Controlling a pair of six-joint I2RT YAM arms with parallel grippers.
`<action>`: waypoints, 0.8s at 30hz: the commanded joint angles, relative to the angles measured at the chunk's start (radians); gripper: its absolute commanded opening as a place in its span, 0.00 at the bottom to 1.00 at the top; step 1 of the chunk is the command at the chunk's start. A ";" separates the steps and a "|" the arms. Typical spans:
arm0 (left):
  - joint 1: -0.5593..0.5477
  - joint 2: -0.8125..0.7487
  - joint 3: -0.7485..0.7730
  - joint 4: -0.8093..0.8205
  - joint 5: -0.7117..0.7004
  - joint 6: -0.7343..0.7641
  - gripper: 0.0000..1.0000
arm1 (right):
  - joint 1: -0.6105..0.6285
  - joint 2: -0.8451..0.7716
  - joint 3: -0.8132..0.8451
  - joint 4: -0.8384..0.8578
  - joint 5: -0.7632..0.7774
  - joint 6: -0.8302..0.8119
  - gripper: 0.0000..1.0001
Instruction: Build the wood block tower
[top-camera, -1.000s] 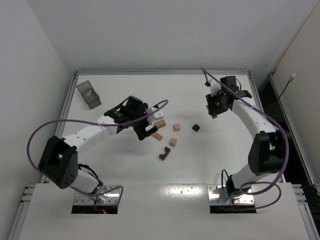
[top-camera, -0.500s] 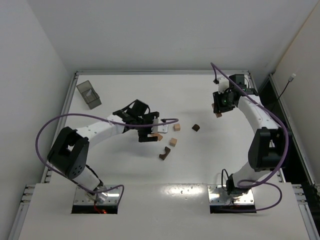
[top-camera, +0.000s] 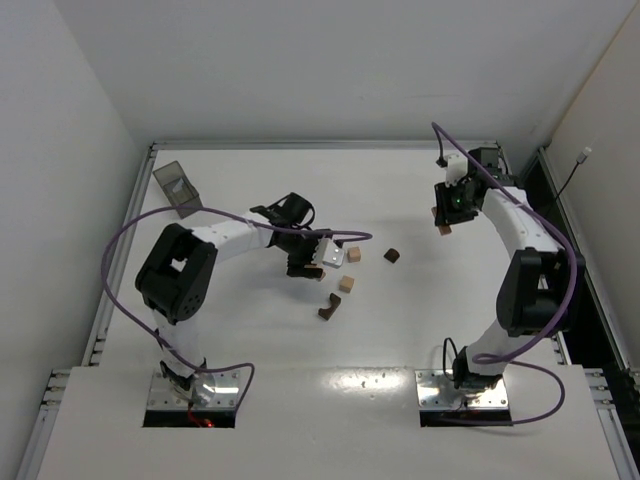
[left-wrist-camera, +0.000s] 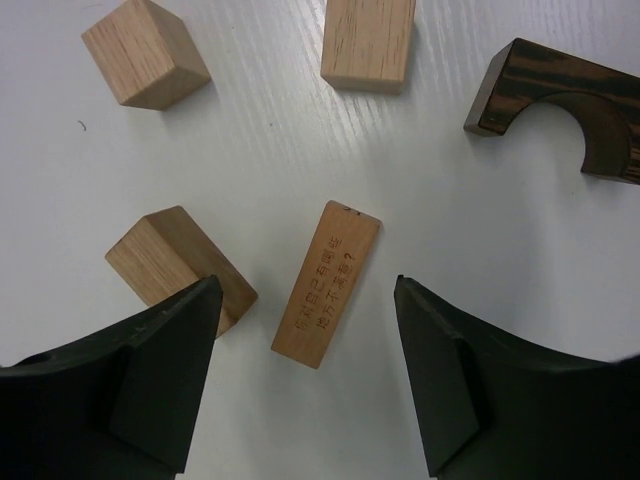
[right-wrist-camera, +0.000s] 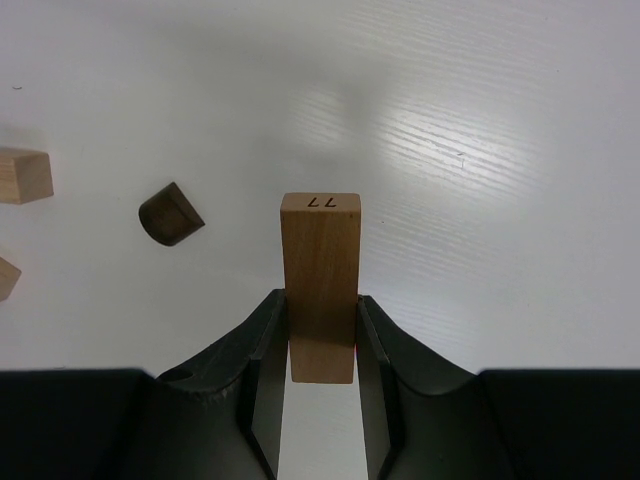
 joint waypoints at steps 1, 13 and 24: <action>0.008 0.021 0.056 -0.041 0.089 0.060 0.65 | -0.014 0.008 0.044 0.004 -0.025 -0.010 0.00; 0.018 0.054 0.033 -0.096 0.099 0.084 0.56 | -0.023 0.049 0.078 -0.005 -0.034 -0.019 0.00; 0.018 0.133 0.112 -0.145 0.071 0.034 0.56 | -0.023 0.069 0.096 -0.005 -0.043 -0.019 0.00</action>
